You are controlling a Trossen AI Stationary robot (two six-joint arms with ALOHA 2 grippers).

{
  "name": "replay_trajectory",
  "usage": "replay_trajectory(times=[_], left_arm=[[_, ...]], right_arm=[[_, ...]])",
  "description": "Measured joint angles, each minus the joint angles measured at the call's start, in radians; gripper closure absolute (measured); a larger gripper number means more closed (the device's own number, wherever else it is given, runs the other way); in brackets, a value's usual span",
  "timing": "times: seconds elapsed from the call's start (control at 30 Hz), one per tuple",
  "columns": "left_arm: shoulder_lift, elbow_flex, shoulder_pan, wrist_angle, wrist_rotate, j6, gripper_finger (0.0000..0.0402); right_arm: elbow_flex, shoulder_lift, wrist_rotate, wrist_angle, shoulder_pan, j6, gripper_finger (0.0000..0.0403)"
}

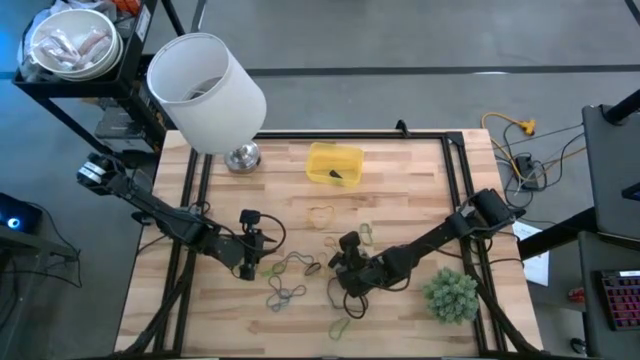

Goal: Pick and place rubber bands into bin
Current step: Put the black rubber band into the yellow bin

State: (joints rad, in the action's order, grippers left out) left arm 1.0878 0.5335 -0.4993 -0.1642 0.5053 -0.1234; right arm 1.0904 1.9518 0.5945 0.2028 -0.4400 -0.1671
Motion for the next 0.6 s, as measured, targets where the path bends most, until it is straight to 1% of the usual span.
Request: replay_trajectory(times=[0.43,0.6], left_arm=[[0.0,0.0,0.0,0.0,0.0,0.0,0.0301],[0.0,0.0,0.0,0.0,0.0,0.0,0.0301]], right_arm=[[0.0,0.0,-0.002,-0.01,0.025,-0.001,0.0335],[0.0,0.0,-0.06,-0.021,0.035,-0.001,0.0335]])
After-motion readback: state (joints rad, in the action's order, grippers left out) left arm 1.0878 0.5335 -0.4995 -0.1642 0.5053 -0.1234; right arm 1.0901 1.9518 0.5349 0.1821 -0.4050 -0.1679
